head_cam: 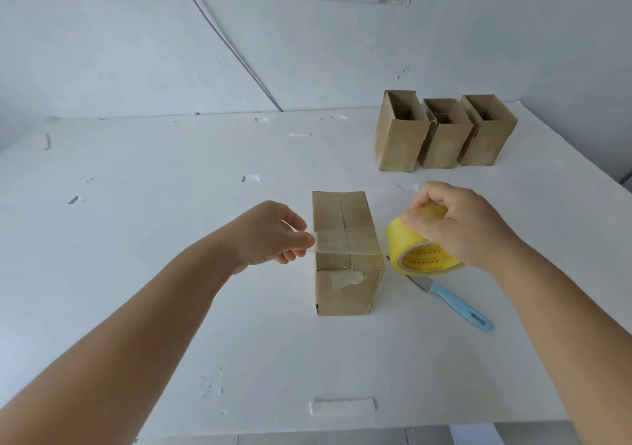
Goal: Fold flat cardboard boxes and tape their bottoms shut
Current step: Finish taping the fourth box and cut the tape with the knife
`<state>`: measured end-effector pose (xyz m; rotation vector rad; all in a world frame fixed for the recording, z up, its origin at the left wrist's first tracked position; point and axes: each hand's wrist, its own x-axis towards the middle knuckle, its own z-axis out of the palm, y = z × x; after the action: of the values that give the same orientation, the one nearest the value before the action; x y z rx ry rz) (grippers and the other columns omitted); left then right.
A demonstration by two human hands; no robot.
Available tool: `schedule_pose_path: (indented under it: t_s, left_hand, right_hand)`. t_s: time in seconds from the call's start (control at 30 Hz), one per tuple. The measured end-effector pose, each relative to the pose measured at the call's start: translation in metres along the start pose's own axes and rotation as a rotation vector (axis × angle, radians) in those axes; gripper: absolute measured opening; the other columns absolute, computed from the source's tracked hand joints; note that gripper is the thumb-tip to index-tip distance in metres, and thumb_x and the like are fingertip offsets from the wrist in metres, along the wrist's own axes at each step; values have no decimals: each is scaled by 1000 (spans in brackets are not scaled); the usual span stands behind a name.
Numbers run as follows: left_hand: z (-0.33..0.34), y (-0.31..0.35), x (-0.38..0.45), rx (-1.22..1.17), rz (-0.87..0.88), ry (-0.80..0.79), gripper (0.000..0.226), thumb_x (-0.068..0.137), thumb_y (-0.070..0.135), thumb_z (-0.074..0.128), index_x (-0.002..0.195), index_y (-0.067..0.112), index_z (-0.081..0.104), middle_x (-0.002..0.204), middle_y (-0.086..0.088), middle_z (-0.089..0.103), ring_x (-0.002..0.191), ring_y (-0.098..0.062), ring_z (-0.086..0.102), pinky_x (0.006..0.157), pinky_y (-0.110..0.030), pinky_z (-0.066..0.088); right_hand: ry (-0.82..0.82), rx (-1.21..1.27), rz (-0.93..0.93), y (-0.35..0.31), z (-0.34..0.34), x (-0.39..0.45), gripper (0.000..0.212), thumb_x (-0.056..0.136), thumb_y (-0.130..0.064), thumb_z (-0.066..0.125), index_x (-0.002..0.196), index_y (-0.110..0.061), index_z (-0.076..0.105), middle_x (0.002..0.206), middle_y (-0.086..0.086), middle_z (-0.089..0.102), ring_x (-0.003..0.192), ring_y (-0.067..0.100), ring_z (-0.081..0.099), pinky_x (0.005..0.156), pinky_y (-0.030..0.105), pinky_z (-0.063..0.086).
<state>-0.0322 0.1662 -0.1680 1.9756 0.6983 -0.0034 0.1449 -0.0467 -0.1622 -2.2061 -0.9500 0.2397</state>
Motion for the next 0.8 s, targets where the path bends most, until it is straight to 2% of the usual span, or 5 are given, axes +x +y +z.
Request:
schedule_pose_path:
  t_s: [0.17, 0.63, 0.8]
  left_hand:
    - [9, -10, 3, -2, 6, 8, 22, 81, 17, 70, 96, 13, 54, 63, 3, 70, 58, -9, 63, 60, -23, 50]
    - [12, -27, 10, -24, 65, 15, 19, 83, 14, 69, 90, 13, 51, 62, 3, 69, 56, -8, 62, 59, -22, 51]
    - [22, -43, 15, -151, 28, -22, 16, 85, 14, 68, 88, 11, 52, 62, 2, 69, 56, -7, 61, 57, -18, 50]
  right_hand:
    - [-23, -99, 31, 2, 5, -3, 18, 77, -48, 63, 74, -33, 55, 76, -7, 56, 74, 10, 52, 56, 27, 35]
    - [-36, -44, 12, 16, 21, -7, 19, 81, -45, 62, 76, -29, 55, 77, -11, 57, 75, 7, 52, 57, 25, 36]
    - [-75, 51, 33, 27, 27, -5, 19, 84, -41, 65, 75, -27, 56, 74, -9, 56, 72, 10, 52, 61, 27, 40]
